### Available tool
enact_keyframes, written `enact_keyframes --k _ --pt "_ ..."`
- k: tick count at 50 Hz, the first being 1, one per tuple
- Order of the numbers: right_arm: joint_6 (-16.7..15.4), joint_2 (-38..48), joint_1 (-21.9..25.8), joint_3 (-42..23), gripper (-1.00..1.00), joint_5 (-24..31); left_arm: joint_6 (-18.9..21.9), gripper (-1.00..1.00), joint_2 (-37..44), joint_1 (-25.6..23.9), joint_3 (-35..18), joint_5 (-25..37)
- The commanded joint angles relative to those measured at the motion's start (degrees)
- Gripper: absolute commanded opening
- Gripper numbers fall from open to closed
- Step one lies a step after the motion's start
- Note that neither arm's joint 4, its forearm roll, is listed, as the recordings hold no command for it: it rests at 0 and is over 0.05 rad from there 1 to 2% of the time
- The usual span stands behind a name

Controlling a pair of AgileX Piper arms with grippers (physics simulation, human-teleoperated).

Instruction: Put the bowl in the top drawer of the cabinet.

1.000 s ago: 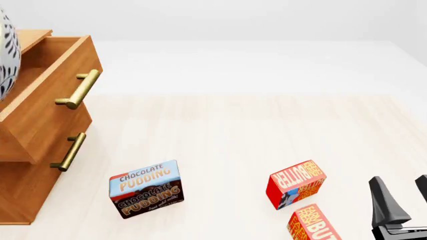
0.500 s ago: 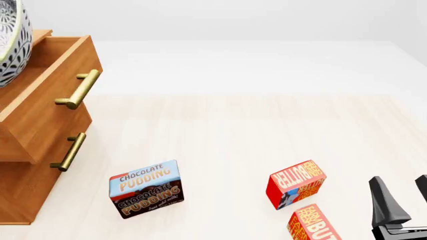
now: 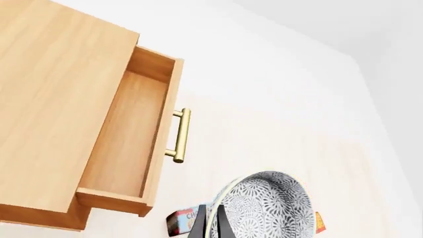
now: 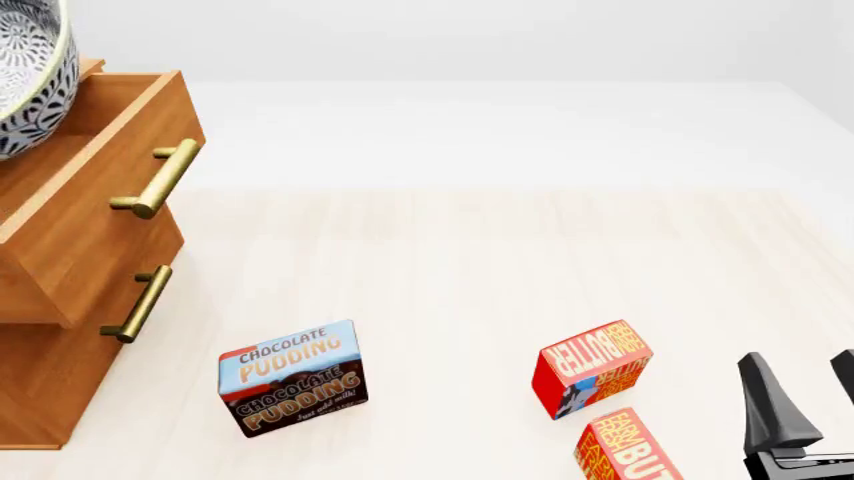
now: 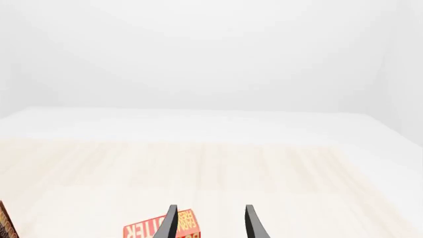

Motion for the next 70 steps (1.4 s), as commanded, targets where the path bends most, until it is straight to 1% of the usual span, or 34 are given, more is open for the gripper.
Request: enact_keyframes --k 1,2,3,4,5,7,8,10,13,14,15,16,17,20,21,22,23,24,25,26,28,29,31,32,34,35,39,54,57,63,66,67,68,70 --pt "0.01 0.0 -0.07 0.0 1.0 0.02 -2.62 -1.0 1.13 3.2 0.11 -0.25" --pt "0.01 0.0 -0.09 0.0 1.0 0.04 -2.71 -1.0 1.31 3.24 -0.38 -0.27" --pt "-0.01 0.0 -0.1 0.0 1.0 0.04 -3.88 -1.0 1.12 3.27 0.25 -0.3" --pt "0.0 0.0 -0.05 0.0 1.0 0.03 -3.05 -1.0 1.63 3.79 -0.38 -0.2" --pt "0.01 0.0 -0.07 0.0 1.0 0.04 -4.1 -1.0 1.58 3.71 -0.41 -0.11" --pt "0.0 0.0 -0.04 0.0 1.0 0.02 -4.71 -1.0 1.59 3.82 -0.18 -0.09" --pt "-0.01 0.0 -0.07 0.0 1.0 0.05 -5.97 -1.0 1.28 3.73 0.51 -0.17" --pt "0.0 0.0 -0.04 0.0 1.0 0.01 -6.13 -1.0 1.41 3.82 0.26 -0.13" --pt "-0.02 0.0 -0.06 0.0 1.0 0.01 -4.21 -1.0 2.92 5.75 -2.19 -0.09" --pt "-0.02 0.0 -0.07 0.0 1.0 0.01 -6.03 -1.0 2.49 5.4 -1.2 -0.12" --pt "-0.02 0.0 -0.04 0.0 1.0 0.02 -6.92 -1.0 2.25 5.11 -0.9 -0.11" --pt "-0.02 0.0 -0.02 0.0 1.0 0.02 -5.5 -1.0 3.3 6.6 -1.92 -0.08" --pt "-0.02 0.0 -0.02 0.0 1.0 0.0 -5.43 -1.0 3.76 7.62 -1.63 -0.12" --pt "-0.01 0.0 -0.02 0.0 1.0 -0.02 -6.77 -1.0 3.43 7.42 -0.42 -0.27" --pt "-0.01 0.0 -0.03 0.0 1.0 -0.03 -9.29 -1.0 2.37 6.73 1.89 -0.4" --pt "-0.02 0.0 -0.01 0.0 1.0 -0.02 -10.12 -1.0 2.18 7.05 3.14 -0.5" --pt "-0.04 0.0 0.01 0.0 1.0 -0.02 -9.1 -1.0 2.98 8.36 2.93 -0.67" --pt "-0.03 0.0 0.03 0.0 1.0 -0.02 -9.02 -1.0 2.95 8.4 2.61 -1.17" --pt "-0.06 0.0 -0.03 0.0 1.0 -0.01 -10.59 -1.0 2.58 8.58 3.99 -1.22" --pt "-0.06 0.0 -0.02 0.0 1.0 -0.01 -10.02 -1.0 2.63 8.21 3.36 -1.13" --pt "-0.06 0.0 -0.01 0.0 1.0 -0.01 -10.01 -1.0 3.06 9.04 3.19 -1.28" --pt "-0.05 0.0 0.02 0.0 1.0 -0.01 -10.47 -1.0 3.24 9.82 4.02 -1.37" --pt "-0.05 0.0 0.0 0.0 1.0 -0.03 -9.94 -1.0 3.77 10.93 3.98 -1.99" --pt "-0.04 0.0 0.01 0.0 1.0 -0.03 -10.84 -1.0 3.56 11.21 4.82 -2.25" --pt "-0.03 0.0 -0.02 0.0 1.0 -0.04 -10.83 -1.0 3.82 11.83 4.96 -2.61" --pt "-0.03 0.0 -0.01 0.0 1.0 -0.03 -10.93 -1.0 4.54 13.23 4.61 -2.78" --pt "-0.03 0.0 0.0 0.0 1.0 -0.04 -11.48 -1.0 5.46 14.68 3.02 -3.01" --pt "-0.04 0.0 -0.02 0.0 1.0 -0.06 -12.01 -1.0 8.59 19.95 2.08 -4.79" --pt "-0.05 0.0 -0.01 0.0 1.0 -0.06 -13.38 -1.0 8.53 20.65 3.26 -5.85" --pt "-0.06 0.0 -0.02 0.0 1.0 -0.06 -14.31 -1.0 9.97 22.57 2.34 -6.26" --pt "-0.08 0.0 0.05 0.0 1.0 -0.04 -15.45 -1.0 10.02 23.06 2.91 -6.68" --pt "-0.09 0.0 0.01 0.0 1.0 -0.06 -15.06 -1.0 10.27 23.28 2.8 -6.77" --pt "-0.08 0.0 0.06 0.0 1.0 -0.05 -16.5 -1.0 9.62 23.18 4.53 -7.22" --pt "-0.11 0.0 0.06 0.0 1.0 -0.05 -16.77 -1.0 9.76 23.51 4.38 -7.57"
